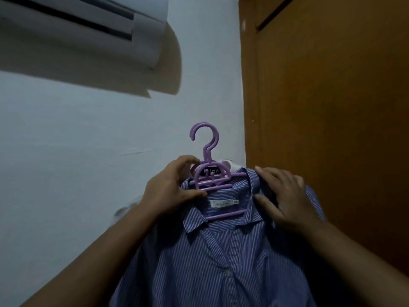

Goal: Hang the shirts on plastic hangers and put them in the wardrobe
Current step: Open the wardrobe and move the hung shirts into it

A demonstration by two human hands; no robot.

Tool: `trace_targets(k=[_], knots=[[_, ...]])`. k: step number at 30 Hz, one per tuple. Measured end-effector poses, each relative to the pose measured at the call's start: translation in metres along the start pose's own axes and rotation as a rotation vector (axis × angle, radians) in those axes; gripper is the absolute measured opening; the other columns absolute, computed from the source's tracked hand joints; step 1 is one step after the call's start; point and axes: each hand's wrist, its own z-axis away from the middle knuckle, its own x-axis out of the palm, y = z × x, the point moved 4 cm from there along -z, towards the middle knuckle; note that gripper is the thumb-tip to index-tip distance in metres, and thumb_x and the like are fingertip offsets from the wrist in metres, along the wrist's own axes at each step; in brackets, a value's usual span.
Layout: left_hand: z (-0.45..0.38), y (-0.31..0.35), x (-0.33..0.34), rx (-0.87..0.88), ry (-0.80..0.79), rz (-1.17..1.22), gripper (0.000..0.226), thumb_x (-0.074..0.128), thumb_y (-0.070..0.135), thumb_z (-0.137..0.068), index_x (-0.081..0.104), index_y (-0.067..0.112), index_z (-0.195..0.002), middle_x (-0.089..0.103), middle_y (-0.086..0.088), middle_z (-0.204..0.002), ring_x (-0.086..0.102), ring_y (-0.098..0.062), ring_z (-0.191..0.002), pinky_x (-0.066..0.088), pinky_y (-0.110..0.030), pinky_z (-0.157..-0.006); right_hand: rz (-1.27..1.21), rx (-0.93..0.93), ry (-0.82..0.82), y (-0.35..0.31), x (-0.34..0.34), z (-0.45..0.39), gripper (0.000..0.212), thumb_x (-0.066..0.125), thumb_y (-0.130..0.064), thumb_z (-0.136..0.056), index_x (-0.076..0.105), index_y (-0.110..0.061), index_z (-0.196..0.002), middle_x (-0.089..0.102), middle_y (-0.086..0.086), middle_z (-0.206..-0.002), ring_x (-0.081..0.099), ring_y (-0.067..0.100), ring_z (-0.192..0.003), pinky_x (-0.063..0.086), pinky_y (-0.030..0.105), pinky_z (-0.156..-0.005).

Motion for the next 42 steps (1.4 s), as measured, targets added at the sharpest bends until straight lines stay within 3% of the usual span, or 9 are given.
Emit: trace_targets(k=[5,8,13,17,21,26,32,37,42], knots=[[-0.032,0.021,0.022,0.123,-0.028,0.109,0.06,0.083,0.048,-0.063,0.05,0.054,-0.113,0.057,0.019,-0.118,0.058,-0.001,-0.103,0.049,-0.028,-0.085,0.297,-0.025,-0.011,0.021,-0.035,0.0,0.085,0.026,-0.078,-0.081,0.025,-0.022,-0.146,0.036,0.002,-0.139,0.038,0.021,-0.122,0.03,0.041,-0.089],[-0.048,0.032,0.028,0.185,-0.047,0.101,0.066,0.08,0.057,-0.061,0.045,0.064,-0.116,0.056,0.016,-0.113,0.057,-0.005,-0.102,0.049,-0.03,-0.083,0.48,-0.05,-0.027,0.03,-0.052,0.0,0.094,0.028,-0.084,-0.075,0.019,-0.025,-0.147,0.034,0.004,-0.142,0.038,0.025,-0.12,0.033,0.045,-0.089],[-0.072,0.043,0.036,0.136,-0.157,0.174,0.103,0.058,0.089,-0.038,0.04,0.053,-0.133,0.049,0.011,-0.12,0.049,-0.009,-0.108,0.044,-0.031,-0.087,0.629,-0.023,-0.004,0.033,-0.082,0.018,0.092,0.04,-0.079,-0.071,0.031,-0.021,-0.142,0.039,0.005,-0.136,0.04,0.028,-0.116,0.027,0.038,-0.086],[-0.079,0.057,0.047,0.128,-0.142,0.204,0.091,0.045,0.092,-0.057,0.039,0.049,-0.137,0.051,0.006,-0.126,0.05,-0.015,-0.113,0.038,-0.029,-0.08,0.777,-0.018,-0.003,0.037,-0.113,0.034,0.089,0.04,-0.077,-0.072,0.034,-0.018,-0.138,0.041,0.009,-0.132,0.042,0.031,-0.11,0.029,0.039,-0.081],[-0.087,0.066,0.061,0.141,-0.058,0.146,0.071,0.057,0.073,-0.073,0.039,0.049,-0.137,0.054,0.004,-0.125,0.054,-0.018,-0.112,0.044,-0.031,-0.078,0.91,0.004,-0.02,0.041,-0.151,0.045,0.092,0.039,-0.078,-0.072,0.03,-0.017,-0.141,0.041,0.01,-0.133,0.043,0.032,-0.108,0.036,0.043,-0.08],[-0.093,0.083,0.079,0.143,-0.018,0.153,0.072,0.071,0.06,-0.072,0.039,0.052,-0.137,0.053,0.005,-0.119,0.057,-0.021,-0.107,0.044,-0.031,-0.074,1.034,0.095,-0.052,0.04,-0.2,0.055,0.101,0.049,-0.077,-0.062,0.035,-0.013,-0.139,0.043,0.008,-0.13,0.046,0.03,-0.102,0.037,0.041,-0.073],[-0.103,0.118,0.093,0.177,0.088,0.19,0.063,0.07,0.049,-0.079,0.044,0.045,-0.137,0.054,-0.001,-0.116,0.058,-0.028,-0.102,0.046,-0.034,-0.073,1.221,0.159,-0.096,0.039,-0.249,0.066,0.108,0.038,-0.086,-0.063,0.031,-0.013,-0.142,0.042,0.009,-0.131,0.044,0.03,-0.099,0.039,0.042,-0.071],[-0.112,0.147,0.102,0.216,0.136,0.228,0.06,0.068,0.047,-0.082,0.045,0.041,-0.138,0.054,-0.002,-0.112,0.058,-0.027,-0.094,0.041,-0.029,-0.062,1.337,0.16,-0.133,0.045,-0.287,0.068,0.107,0.036,-0.086,-0.062,0.031,-0.015,-0.143,0.045,0.008,-0.132,0.044,0.029,-0.102,0.038,0.042,-0.074],[-0.128,0.175,0.119,0.253,0.12,0.247,0.06,0.067,0.05,-0.083,0.043,0.04,-0.137,0.056,-0.002,-0.112,0.058,-0.024,-0.089,0.049,-0.031,-0.061,1.388,0.253,-0.111,0.064,-0.342,0.07,0.104,0.027,-0.087,-0.065,0.033,-0.016,-0.142,0.052,0.01,-0.128,0.043,0.031,-0.105,0.037,0.045,-0.078]])
